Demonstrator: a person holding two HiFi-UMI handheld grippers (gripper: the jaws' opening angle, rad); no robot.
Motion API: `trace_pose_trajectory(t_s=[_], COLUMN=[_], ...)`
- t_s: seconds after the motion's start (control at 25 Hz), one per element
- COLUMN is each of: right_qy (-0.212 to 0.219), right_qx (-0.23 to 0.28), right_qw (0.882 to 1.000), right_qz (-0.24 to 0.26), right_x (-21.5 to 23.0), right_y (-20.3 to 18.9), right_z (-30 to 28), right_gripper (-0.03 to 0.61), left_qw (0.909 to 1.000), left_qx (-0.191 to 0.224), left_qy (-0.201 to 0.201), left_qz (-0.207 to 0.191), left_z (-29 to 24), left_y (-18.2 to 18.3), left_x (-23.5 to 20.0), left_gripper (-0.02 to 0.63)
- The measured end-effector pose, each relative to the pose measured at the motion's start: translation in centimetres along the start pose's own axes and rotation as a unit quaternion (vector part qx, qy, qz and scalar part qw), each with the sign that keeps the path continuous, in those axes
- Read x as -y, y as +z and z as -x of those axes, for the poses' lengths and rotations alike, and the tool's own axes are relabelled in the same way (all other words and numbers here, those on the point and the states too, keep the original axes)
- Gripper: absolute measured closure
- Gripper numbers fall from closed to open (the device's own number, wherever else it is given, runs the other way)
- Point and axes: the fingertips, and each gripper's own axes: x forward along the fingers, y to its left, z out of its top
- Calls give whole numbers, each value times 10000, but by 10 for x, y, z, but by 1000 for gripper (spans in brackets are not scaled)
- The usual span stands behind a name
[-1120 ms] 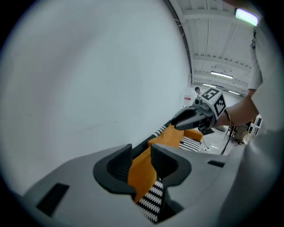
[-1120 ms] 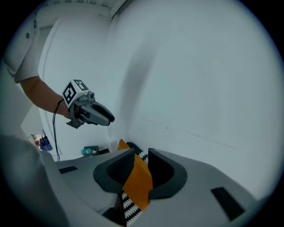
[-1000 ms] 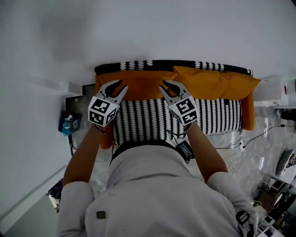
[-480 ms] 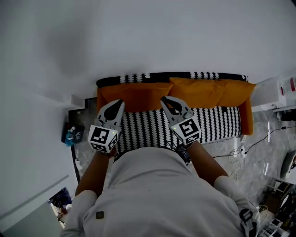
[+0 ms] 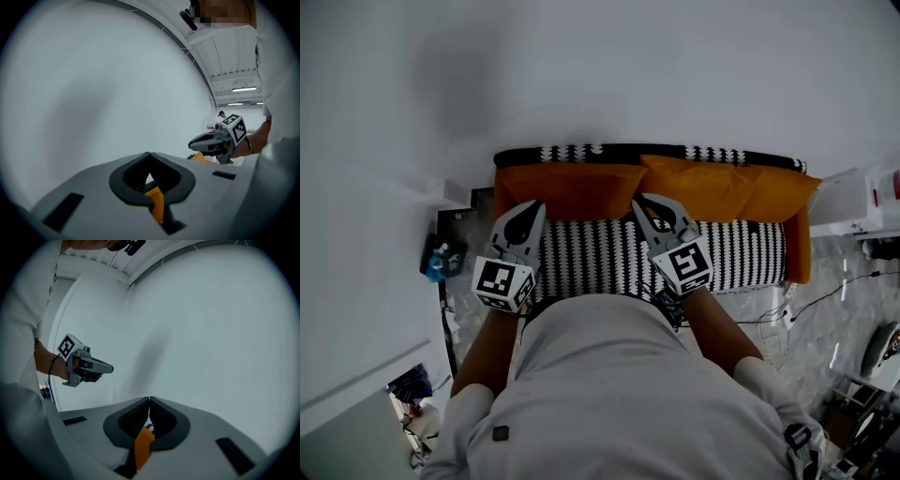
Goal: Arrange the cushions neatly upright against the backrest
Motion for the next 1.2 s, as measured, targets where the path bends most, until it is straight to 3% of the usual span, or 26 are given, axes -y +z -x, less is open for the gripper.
trace_pose_trajectory(t_s=[0.28,0.56,0.84,1.0,1.2], right_qy=[376,211,-8,-99,-391], right_qx=[-37,25,97,-127,91], right_qw=[9993,9997,9999,9995,9992], right_qz=[-23,-71,-54,-274,-23], right_x=[-17,-51,-126,-179,-223], right_y=[-15,-9,11,21,31], right_z=[7,21,43,60,86], right_gripper=[549,549,551,551,551], left_qw=[9997,10000,9993,9987,9970], left_qx=[-36,41,157,197,249], left_qy=[198,-60,-327,-479,-724], left_qz=[97,50,43,15,-96], left_z=[8,40,119,172,225], left_y=[-9,-9,-20,-27,-39], left_x=[18,23,30,30,36], left_gripper=[604,604,604,604,604])
